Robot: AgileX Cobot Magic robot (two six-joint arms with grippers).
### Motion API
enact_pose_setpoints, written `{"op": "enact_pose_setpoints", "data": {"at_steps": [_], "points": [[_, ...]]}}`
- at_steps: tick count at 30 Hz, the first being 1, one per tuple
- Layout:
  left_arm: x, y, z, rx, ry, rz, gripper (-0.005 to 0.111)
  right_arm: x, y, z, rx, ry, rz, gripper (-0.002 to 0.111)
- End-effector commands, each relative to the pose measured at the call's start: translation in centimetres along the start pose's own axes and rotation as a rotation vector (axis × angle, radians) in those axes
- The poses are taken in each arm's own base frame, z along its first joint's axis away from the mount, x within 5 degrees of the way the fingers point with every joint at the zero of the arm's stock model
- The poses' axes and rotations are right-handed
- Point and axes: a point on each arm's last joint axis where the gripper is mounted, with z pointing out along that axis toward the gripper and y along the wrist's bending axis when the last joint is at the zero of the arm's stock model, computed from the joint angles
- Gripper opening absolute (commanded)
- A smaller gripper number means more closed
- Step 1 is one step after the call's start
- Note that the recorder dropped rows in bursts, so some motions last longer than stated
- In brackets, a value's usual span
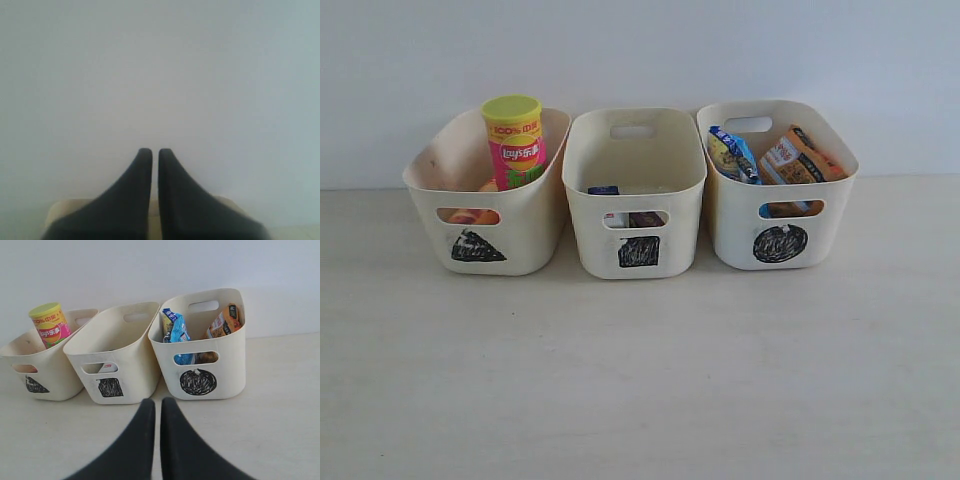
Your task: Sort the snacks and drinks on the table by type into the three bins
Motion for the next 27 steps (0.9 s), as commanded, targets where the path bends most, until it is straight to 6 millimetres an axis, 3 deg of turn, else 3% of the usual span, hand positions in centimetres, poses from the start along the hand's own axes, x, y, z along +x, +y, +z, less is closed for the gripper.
{"op": "enact_pose_setpoints", "data": {"at_steps": [1, 10, 27], "points": [[0.4, -1.0, -2.1, 0.042, -0.012, -0.073, 0.004, 0.0, 0.0, 0.0, 0.001, -0.005, -0.003, 0.0], [-0.3, -2.3, -4.7, 0.091, -0.066, -0.041, 0.004, 0.0, 0.0, 0.0, 0.001, -0.005, -0.003, 0.0], [-0.5, -2.3, -5.0, 0.079, -0.09, -0.032, 0.004, 0.0, 0.0, 0.0, 0.001, -0.005, 0.001, 0.0]]}}
